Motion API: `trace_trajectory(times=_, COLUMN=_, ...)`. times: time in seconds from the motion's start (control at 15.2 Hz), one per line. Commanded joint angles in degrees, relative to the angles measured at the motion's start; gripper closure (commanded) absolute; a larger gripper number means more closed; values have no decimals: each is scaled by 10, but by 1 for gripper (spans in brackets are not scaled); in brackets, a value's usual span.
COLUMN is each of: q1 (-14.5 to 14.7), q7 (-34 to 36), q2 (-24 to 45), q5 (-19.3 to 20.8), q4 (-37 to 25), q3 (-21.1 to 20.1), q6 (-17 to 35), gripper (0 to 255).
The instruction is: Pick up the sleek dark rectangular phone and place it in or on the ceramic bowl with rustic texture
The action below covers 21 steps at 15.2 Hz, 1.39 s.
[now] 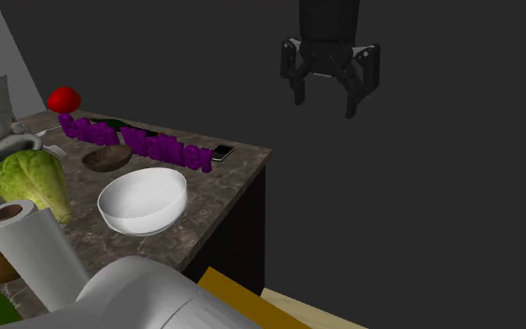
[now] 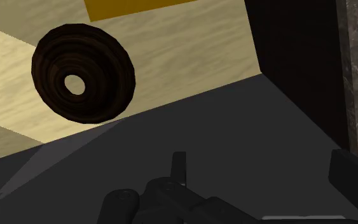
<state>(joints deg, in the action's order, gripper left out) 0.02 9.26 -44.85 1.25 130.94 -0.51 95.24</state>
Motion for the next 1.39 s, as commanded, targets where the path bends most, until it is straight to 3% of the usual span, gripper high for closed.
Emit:
trace_trajectory(times=0.0, q1=0, q7=0, q2=0, q5=0, q4=0, q3=0, q6=0, gripper=0)
trace_trajectory(times=0.66, q1=44, q7=38, q2=106, q5=-34, q4=30, q3=-73, q6=144, gripper=0)
trace_trajectory(times=1.32, q1=74, q7=82, q2=256, q5=-32, q4=0, q3=-150, q6=273, gripper=0)
